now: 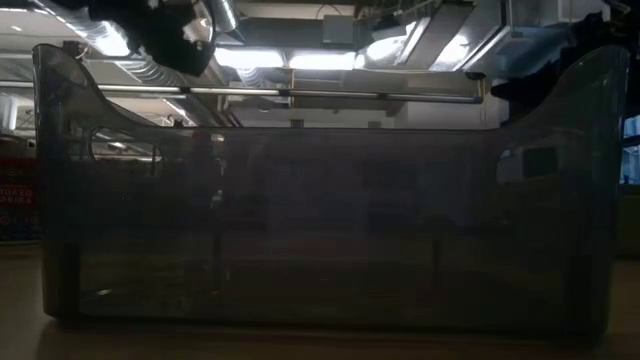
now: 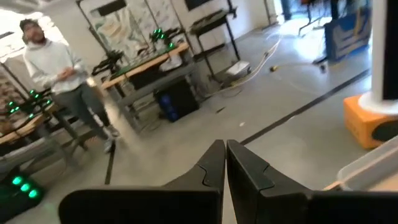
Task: Sort spices by type
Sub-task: Put the white seasoning bottle into the transparent bin
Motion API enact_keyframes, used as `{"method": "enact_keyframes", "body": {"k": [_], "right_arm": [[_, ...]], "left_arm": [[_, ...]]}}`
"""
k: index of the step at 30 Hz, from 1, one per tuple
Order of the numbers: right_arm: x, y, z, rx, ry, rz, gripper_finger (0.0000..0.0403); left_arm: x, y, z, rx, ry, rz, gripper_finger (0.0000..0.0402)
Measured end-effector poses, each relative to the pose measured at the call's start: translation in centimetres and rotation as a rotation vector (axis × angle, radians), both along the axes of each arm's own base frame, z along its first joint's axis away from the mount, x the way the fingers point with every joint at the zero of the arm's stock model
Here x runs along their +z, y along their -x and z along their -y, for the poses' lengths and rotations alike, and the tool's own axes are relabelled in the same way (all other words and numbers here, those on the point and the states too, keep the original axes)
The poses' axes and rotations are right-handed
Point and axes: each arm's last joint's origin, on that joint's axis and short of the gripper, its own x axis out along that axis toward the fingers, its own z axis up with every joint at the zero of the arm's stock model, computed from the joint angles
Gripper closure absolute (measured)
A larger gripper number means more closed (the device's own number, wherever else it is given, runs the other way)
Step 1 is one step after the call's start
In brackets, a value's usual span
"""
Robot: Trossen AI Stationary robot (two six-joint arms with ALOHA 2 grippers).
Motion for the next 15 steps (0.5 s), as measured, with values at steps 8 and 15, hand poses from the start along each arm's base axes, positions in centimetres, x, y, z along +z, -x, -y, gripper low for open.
{"method": "enact_keyframes", "body": {"k": [8, 15], "right_arm": [[1.2, 0.3, -0.1, -0.005, 0.112, 0.068, 0.0370], [3.7, 0.8, -0.1, -0.012, 0.163, 0.112, 0.0370]], "left_arm": [[-1.5, 0.3, -3.1, 0.077, 0.056, -0.082, 0.0394], [-1.4, 1.0, -5.7, 0.187, 0.189, -0.130, 0.0394]]}}
